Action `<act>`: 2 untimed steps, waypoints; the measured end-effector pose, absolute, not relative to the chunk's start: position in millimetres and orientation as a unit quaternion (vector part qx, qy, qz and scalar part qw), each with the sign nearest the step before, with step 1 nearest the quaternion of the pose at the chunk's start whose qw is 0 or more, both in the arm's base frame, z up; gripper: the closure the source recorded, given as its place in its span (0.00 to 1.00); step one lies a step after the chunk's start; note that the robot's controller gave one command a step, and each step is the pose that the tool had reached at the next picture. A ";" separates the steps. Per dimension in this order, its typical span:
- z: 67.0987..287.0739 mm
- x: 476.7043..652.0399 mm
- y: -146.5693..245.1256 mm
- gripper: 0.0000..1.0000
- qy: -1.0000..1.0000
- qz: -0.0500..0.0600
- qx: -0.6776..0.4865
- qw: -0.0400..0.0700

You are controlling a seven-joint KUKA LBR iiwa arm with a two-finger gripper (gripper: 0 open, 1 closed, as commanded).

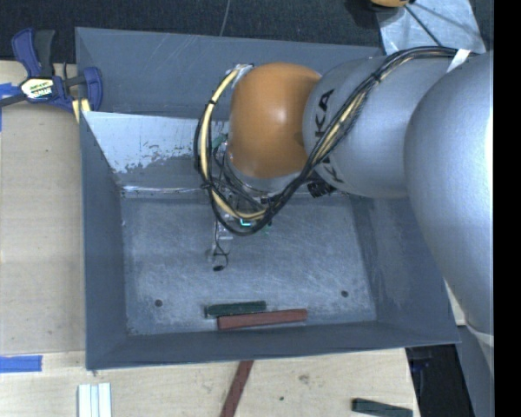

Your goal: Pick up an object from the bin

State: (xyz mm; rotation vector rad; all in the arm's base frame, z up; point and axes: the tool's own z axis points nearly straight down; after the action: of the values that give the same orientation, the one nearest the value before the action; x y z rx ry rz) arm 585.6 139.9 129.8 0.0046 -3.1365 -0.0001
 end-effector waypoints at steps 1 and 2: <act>134.3 587.8 139.3 0.00 -1.000 -0.001 0.000 -0.001; 89.5 517.8 115.1 0.00 -1.000 0.000 0.022 -0.002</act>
Offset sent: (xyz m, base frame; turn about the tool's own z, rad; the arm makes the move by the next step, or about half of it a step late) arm -0.0982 -0.0351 -0.0598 -0.0582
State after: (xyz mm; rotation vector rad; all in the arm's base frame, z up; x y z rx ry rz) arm 517.8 115.1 89.5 0.0687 -3.1451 -0.0009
